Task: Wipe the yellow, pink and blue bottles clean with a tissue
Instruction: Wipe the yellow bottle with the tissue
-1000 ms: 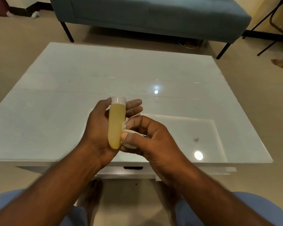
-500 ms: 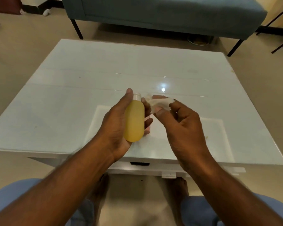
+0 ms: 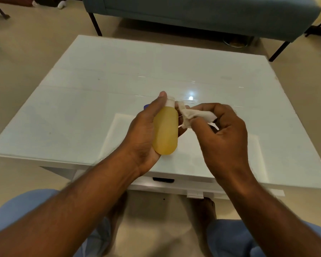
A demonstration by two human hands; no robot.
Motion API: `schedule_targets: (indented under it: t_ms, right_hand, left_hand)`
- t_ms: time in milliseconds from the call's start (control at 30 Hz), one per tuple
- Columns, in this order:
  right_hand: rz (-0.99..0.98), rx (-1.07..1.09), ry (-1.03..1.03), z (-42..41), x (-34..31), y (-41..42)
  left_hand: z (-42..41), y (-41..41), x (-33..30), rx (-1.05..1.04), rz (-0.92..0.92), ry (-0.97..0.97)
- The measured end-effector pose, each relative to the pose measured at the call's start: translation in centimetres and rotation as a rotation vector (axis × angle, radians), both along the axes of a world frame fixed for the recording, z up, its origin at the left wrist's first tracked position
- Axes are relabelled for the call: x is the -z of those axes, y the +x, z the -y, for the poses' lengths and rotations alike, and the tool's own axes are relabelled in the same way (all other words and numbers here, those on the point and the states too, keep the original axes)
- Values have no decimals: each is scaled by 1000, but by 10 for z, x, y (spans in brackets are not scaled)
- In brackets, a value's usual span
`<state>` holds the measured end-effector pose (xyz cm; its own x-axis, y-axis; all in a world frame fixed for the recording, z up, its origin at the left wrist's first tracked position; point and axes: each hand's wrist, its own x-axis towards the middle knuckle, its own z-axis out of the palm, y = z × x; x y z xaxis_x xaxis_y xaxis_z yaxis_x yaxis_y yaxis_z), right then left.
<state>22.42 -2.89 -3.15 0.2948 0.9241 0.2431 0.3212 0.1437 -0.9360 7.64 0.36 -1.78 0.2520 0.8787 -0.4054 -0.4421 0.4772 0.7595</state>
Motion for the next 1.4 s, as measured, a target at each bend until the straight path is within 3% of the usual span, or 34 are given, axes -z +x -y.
schedule_targets:
  t_ms: [133, 300, 500, 633, 833, 1033, 1200, 1400]
  right_hand:
    - [-17, -4, 6, -5, -5, 7]
    - [149, -65, 46, -4, -4, 8]
    - [103, -161, 11, -2, 4, -2]
    - [143, -268, 11, 11, 3, -11]
    - [-51, -115, 27, 2, -6, -7]
    - [-17, -308, -66, 17, 4, -20]
    - [-55, -144, -79, 12, 4, -21]
    - [-180, -95, -202, 16, 11, -33]
  left_hand:
    - [1, 1, 0, 8, 2, -9]
    - [0, 0, 1, -17, 0, -41]
    - [2, 4, 10, -20, -19, -16]
    - [-9, -7, 8, -95, 119, -39]
    - [7, 7, 6, 20, -82, 38]
    - [-8, -6, 15, -173, 139, -76]
    - [-4, 1, 14, -350, 71, -53]
    - [-6, -1, 17, -439, 4, -34]
